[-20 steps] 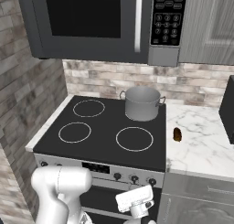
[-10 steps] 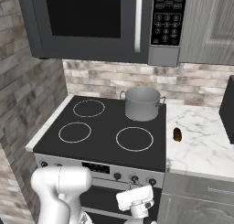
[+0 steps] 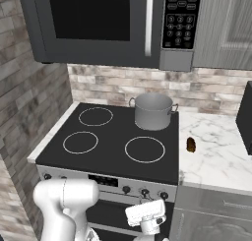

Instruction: Turn on the burner for the pot on the stove. Wait thirty seconds for the pot to heat up. Then add the sweet potato to the pot.

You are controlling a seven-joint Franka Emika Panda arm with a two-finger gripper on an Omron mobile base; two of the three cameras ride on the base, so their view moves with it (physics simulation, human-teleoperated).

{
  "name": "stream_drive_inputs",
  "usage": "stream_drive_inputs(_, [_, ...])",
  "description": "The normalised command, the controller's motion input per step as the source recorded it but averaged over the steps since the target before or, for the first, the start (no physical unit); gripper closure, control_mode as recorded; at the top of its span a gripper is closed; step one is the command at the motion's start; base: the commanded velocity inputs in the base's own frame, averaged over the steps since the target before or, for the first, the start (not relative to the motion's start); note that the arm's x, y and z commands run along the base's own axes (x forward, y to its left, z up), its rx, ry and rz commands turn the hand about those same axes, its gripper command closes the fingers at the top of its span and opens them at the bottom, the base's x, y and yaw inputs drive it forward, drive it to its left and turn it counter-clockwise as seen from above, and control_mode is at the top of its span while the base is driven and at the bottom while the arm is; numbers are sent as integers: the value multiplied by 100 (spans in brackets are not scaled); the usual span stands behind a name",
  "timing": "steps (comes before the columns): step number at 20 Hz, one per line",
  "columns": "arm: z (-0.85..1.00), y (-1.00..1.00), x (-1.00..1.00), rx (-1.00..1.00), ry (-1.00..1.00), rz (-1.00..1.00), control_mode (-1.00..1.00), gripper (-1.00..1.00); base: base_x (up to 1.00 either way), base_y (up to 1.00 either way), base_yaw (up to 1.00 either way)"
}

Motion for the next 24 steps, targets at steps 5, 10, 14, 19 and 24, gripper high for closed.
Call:
stream_drive_inputs(5, [-1,0,9,-12,-24,20,-100,100,0,0,0])
stream_drive_inputs(10, [-11,0,14,-19,-29,24,-100,100,0,0,0])
stream_drive_inputs(14, [-18,0,9,-23,-40,31,-100,100,0,0,0])
stream_drive_inputs(19, [-22,-12,7,-22,-39,40,-100,100,0,0,0])
stream_drive_inputs(24, [-47,-33,0,-27,-34,64,-100,100,0,0,0])
